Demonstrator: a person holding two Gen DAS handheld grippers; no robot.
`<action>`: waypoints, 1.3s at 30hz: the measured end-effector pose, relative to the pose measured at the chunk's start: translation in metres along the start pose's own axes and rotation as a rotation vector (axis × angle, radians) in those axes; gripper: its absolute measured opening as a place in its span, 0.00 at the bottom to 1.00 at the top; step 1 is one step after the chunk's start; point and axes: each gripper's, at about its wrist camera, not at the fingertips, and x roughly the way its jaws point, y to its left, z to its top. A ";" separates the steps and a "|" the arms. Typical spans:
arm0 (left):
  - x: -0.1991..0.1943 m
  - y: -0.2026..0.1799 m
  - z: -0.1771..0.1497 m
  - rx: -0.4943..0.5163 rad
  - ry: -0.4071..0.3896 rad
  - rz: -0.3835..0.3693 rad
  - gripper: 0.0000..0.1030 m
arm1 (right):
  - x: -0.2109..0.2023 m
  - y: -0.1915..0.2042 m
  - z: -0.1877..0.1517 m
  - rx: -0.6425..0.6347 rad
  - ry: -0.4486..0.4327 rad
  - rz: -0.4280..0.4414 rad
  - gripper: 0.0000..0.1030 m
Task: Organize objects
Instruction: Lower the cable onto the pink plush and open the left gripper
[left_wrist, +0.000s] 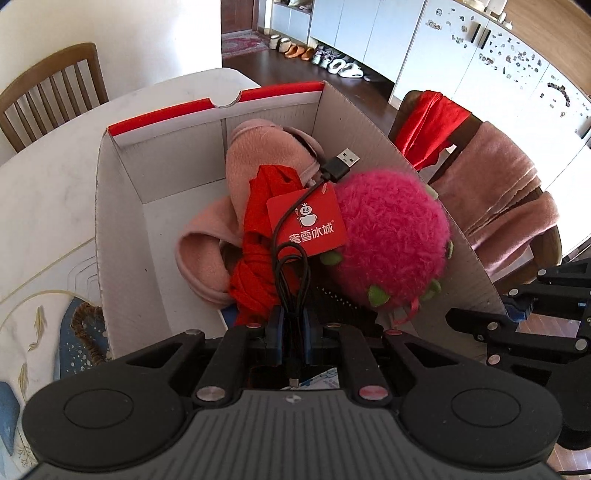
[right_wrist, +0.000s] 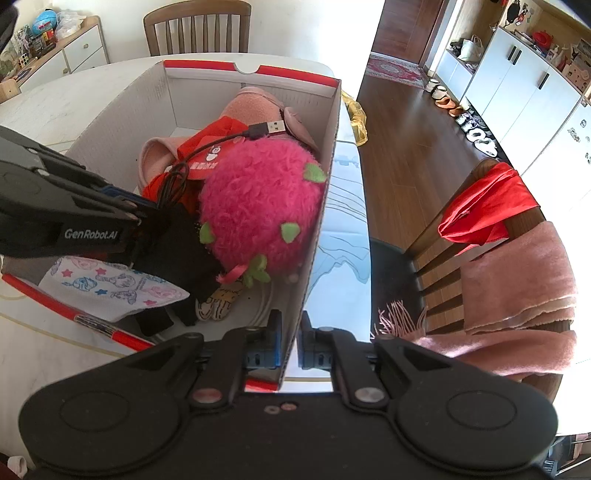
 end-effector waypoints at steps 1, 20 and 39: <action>0.000 0.000 0.000 0.003 0.002 -0.002 0.09 | 0.000 0.000 0.000 0.000 0.000 0.000 0.07; -0.028 0.010 -0.002 -0.004 -0.016 -0.064 0.26 | 0.000 0.000 0.000 -0.001 0.000 0.000 0.07; -0.100 0.089 -0.009 -0.096 -0.164 0.004 0.72 | 0.000 0.000 0.000 0.000 0.000 -0.001 0.07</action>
